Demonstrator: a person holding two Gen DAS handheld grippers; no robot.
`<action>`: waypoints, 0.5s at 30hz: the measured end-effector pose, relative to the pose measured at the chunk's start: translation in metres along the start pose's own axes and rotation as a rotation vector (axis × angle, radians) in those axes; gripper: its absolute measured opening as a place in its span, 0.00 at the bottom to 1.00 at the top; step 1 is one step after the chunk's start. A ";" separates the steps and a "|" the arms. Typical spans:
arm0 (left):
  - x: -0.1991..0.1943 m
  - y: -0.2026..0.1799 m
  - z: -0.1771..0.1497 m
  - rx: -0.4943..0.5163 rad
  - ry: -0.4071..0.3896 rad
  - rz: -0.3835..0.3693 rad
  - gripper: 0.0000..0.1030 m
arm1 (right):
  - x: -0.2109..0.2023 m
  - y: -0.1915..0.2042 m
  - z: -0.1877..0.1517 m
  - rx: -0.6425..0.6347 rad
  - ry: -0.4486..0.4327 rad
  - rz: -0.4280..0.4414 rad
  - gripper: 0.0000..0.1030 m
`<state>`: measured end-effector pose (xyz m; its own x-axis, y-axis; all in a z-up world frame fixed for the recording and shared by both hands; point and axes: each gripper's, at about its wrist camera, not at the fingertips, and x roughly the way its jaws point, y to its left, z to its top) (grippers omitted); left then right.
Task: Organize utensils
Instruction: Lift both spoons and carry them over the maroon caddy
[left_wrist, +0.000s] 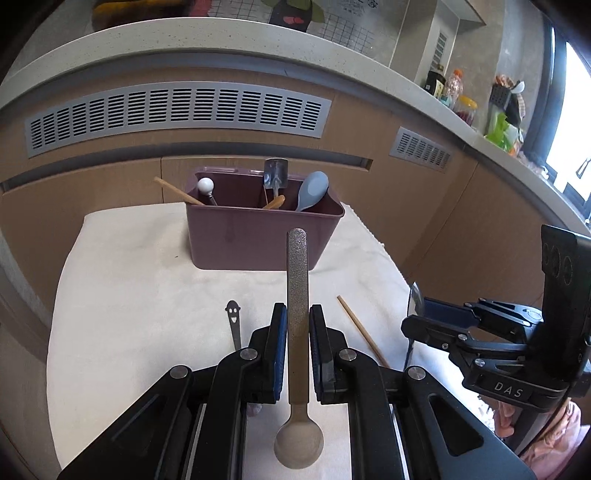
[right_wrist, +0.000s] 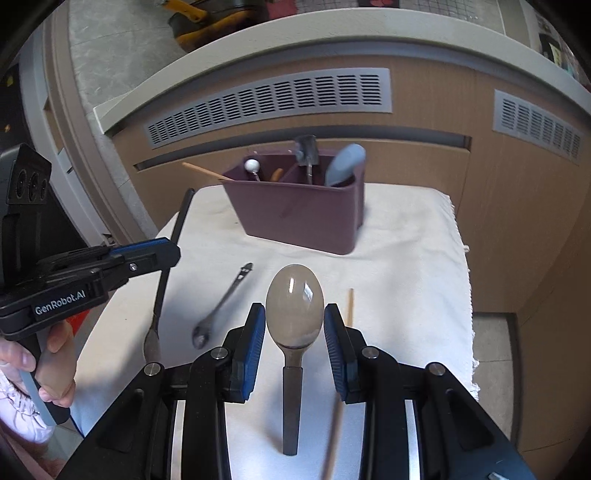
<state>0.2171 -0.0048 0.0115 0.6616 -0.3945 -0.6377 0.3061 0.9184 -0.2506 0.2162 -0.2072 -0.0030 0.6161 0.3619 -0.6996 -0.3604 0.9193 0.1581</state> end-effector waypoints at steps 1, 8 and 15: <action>-0.004 0.003 0.000 -0.008 -0.009 -0.002 0.12 | -0.003 0.004 0.002 -0.007 -0.004 -0.002 0.29; -0.029 0.002 0.009 -0.012 -0.113 0.004 0.12 | -0.024 0.024 0.014 -0.055 -0.053 -0.003 0.29; -0.062 -0.008 0.055 0.044 -0.262 0.007 0.12 | -0.071 0.042 0.061 -0.131 -0.206 -0.023 0.29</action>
<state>0.2114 0.0109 0.0926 0.8167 -0.3880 -0.4272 0.3271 0.9211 -0.2113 0.2004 -0.1848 0.0960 0.7504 0.3774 -0.5427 -0.4239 0.9047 0.0430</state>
